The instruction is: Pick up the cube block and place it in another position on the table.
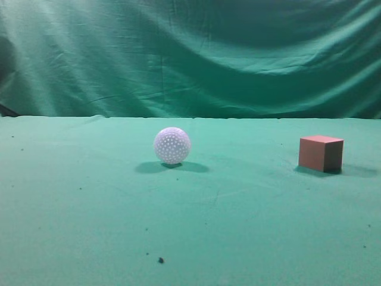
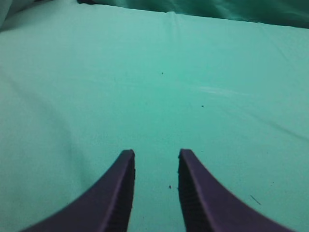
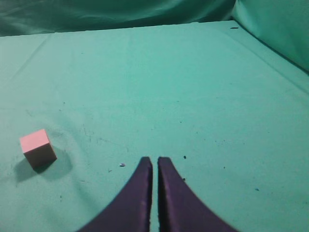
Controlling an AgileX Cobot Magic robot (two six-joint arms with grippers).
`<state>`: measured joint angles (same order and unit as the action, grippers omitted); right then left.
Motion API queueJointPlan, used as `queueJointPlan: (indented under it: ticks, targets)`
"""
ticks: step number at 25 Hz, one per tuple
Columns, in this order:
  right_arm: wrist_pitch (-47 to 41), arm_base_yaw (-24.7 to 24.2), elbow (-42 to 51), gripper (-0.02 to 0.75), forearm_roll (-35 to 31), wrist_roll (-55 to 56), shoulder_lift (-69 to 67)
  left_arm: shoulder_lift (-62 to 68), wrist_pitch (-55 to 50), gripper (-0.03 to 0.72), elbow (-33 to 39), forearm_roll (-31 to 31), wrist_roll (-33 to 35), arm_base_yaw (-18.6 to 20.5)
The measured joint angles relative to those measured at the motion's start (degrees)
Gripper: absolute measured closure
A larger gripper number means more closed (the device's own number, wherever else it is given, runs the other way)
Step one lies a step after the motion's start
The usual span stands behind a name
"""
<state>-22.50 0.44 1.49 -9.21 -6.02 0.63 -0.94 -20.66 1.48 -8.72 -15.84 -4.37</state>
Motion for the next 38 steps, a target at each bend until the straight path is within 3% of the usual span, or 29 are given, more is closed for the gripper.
queueJointPlan:
  ticks: [19, 24, 28, 32, 38]
  targets:
    - [1.16, 0.00, 0.10, 0.738, -0.04, -0.87, 0.00, 0.00, 0.00, 0.426, 0.00, 0.00, 0.00, 0.00]
    - [17.01, 0.00, 0.13, 0.738, -13.90, 2.97, 0.00, 0.00, 0.00, 0.426, 0.00, 0.00, 0.00, 0.00]
    - [30.11, 0.00, -0.42, 0.738, -15.81, 1.88, 0.00, 0.00, 0.00, 0.426, 0.00, 0.00, 0.00, 0.00]
    - [25.00, 0.00, -8.51, 0.738, -13.39, -2.89, -2.14, 0.00, 0.00, 0.426, 0.00, 0.00, 0.00, 0.00]
    - [0.90, 0.10, -21.81, 0.738, -12.87, -5.41, -18.52, 0.00, 0.00, 0.426, 0.00, 0.00, 0.00, 0.00]
